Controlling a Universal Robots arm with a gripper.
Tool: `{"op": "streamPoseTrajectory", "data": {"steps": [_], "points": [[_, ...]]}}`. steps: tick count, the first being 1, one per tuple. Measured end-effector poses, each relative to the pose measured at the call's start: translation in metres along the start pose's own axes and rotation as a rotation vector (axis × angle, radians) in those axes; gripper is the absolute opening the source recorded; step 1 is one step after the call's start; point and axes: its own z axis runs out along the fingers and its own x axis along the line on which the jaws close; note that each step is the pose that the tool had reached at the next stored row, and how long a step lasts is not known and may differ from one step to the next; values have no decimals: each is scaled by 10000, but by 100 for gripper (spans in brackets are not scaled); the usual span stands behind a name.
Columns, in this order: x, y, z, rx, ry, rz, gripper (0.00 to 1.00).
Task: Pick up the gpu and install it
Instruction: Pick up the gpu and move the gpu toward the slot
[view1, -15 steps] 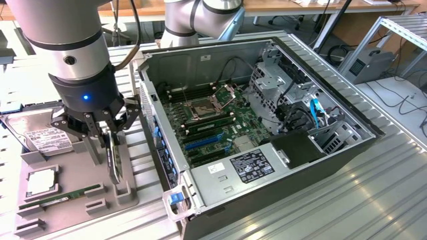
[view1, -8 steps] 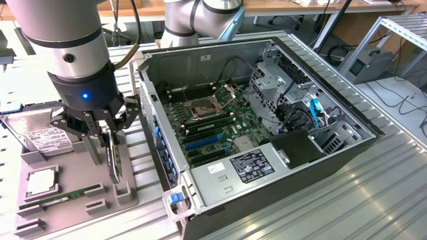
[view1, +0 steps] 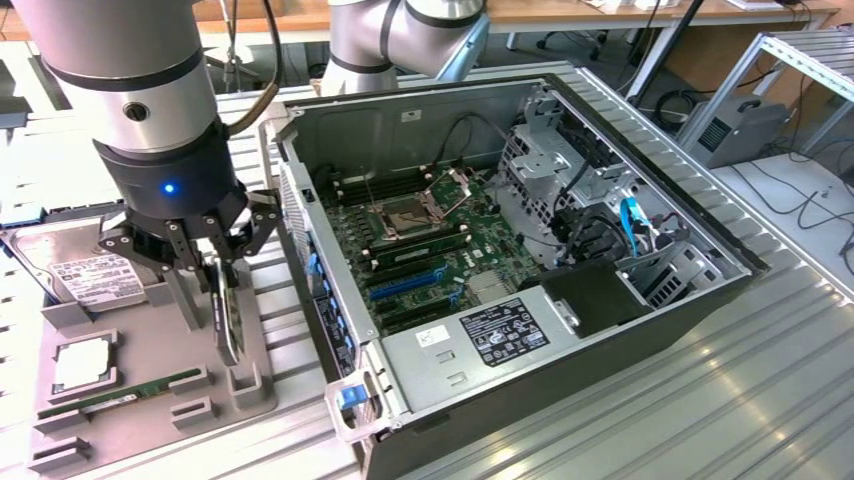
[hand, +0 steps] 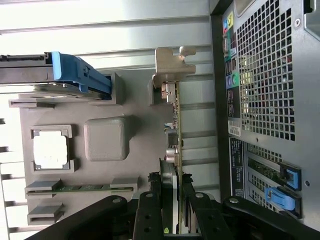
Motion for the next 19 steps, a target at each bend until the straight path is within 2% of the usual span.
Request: {"op": "streamPoseTrajectory", "data": {"steps": [19], "points": [[-2,0,-70,-1,-1,0,27]]}}
